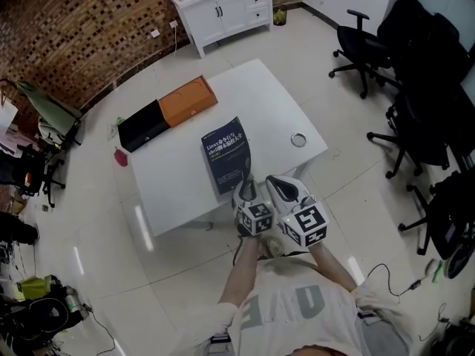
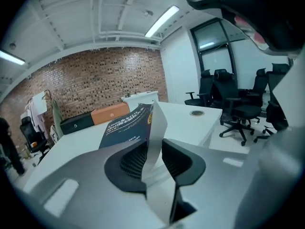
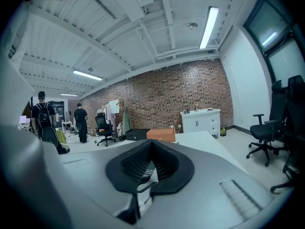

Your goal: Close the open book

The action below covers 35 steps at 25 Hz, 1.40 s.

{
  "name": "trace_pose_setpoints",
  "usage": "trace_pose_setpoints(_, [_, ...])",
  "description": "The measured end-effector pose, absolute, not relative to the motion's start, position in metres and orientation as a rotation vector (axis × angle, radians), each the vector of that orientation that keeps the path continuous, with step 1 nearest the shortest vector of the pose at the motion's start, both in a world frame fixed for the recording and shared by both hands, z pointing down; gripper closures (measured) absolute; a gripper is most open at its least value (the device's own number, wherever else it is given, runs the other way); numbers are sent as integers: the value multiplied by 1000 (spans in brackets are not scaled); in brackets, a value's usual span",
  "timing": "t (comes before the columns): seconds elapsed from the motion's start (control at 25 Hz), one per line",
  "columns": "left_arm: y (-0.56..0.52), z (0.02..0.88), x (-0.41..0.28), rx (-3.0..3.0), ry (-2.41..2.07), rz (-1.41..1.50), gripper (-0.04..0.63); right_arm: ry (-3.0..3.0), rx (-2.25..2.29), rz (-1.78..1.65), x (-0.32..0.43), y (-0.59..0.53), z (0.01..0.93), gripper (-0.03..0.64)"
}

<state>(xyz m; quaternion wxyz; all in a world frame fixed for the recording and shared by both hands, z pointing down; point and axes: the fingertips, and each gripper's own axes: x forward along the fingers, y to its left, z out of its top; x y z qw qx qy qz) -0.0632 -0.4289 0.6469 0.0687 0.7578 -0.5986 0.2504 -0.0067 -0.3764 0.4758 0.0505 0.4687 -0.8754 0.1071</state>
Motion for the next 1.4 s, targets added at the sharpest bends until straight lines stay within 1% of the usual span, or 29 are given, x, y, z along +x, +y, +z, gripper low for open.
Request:
trace_pose_setpoints(0.12, [-429, 659, -55, 2284, -1765, 825, 443, -2660, 1421, 356, -3, -376, 481, 614])
trace_pose_setpoints(0.2, [-427, 666, -54, 2292, -1751, 861, 424, -2660, 1418, 369, -2, -375, 484, 614])
trace_pose_setpoints(0.36, [-424, 664, -55, 2303, -1741, 821, 427, -2654, 1429, 386, 3, -373, 487, 614])
trace_pose_setpoints(0.44, [-422, 654, -53, 2331, -1733, 739, 474, -2652, 1430, 397, 4, -372, 490, 614])
trace_pose_setpoints(0.52, [-418, 634, -51, 2383, -1734, 610, 500, -2656, 1426, 402, 3, -371, 491, 614])
trace_pose_setpoints(0.6, [-416, 604, -58, 2405, -1783, 444, 572, -2673, 1417, 403, 0, -372, 488, 614])
trace_pose_setpoints(0.64, [-416, 587, -65, 2399, -1824, 353, 593, -2686, 1410, 401, -3, -373, 486, 614])
trace_pose_setpoints(0.8, [-417, 513, -112, 2332, -1994, 51, 594, -2768, 1367, 381, -23, -376, 470, 614])
trace_pose_setpoints(1.04, [-391, 430, -184, 2283, -2164, -183, 583, -2889, 1280, 362, -61, -378, 448, 614])
trace_pose_setpoints(1.24, [-366, 407, -239, 2214, -2229, -287, 580, -2916, 1216, 370, -92, -374, 445, 614])
trace_pose_setpoints(1.4, [-348, 409, -265, 2193, -2228, -333, 580, -2896, 1192, 407, -112, -369, 453, 614])
